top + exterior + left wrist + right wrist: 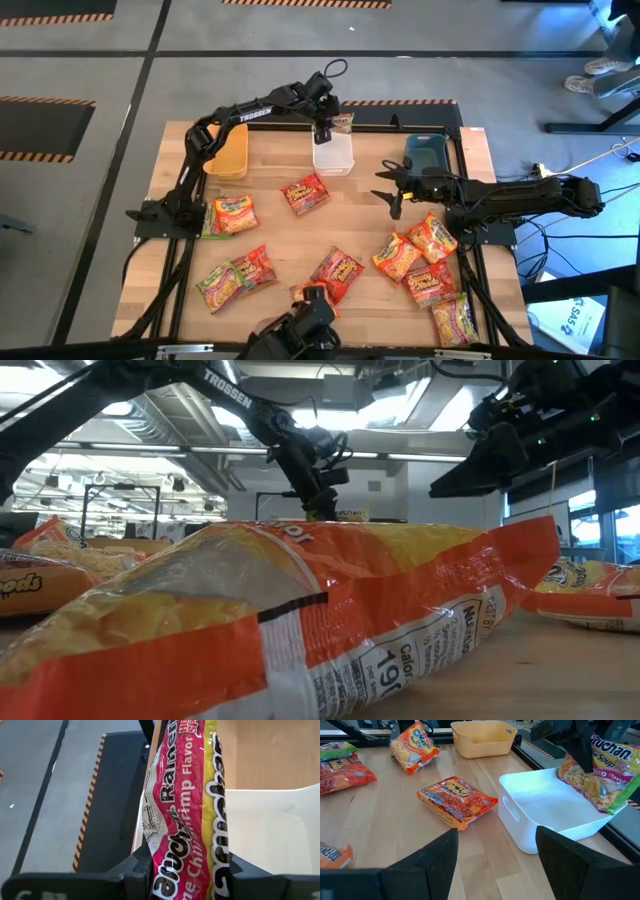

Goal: Sort Maruchan noodles
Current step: Put the green noodle pack into the white bin

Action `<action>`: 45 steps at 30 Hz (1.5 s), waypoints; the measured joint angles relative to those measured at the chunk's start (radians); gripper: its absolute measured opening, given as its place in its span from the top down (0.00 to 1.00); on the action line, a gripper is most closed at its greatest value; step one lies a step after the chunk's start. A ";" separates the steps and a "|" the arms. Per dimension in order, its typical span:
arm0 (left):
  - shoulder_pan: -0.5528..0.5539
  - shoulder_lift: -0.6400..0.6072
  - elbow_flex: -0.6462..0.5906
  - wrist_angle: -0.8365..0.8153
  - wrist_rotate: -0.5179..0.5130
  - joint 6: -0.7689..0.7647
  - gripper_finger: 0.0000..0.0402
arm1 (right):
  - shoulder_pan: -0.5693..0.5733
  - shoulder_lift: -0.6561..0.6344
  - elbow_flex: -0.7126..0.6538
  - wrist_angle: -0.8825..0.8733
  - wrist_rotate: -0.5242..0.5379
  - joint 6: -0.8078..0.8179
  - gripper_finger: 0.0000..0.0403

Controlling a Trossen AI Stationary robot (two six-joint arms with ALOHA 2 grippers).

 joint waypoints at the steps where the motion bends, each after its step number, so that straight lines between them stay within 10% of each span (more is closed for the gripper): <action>1: 0.000 0.000 0.000 0.000 -0.001 -0.002 0.74 | 0.000 0.000 0.000 0.000 0.000 0.000 0.38; 23: 0.000 0.093 -0.003 -0.017 -0.079 -0.078 0.73 | 0.000 0.000 0.001 -0.020 -0.001 0.002 0.38; 45: -0.020 0.018 -0.002 -0.038 -0.174 -0.124 0.50 | 0.000 0.000 0.001 -0.038 -0.022 0.007 0.38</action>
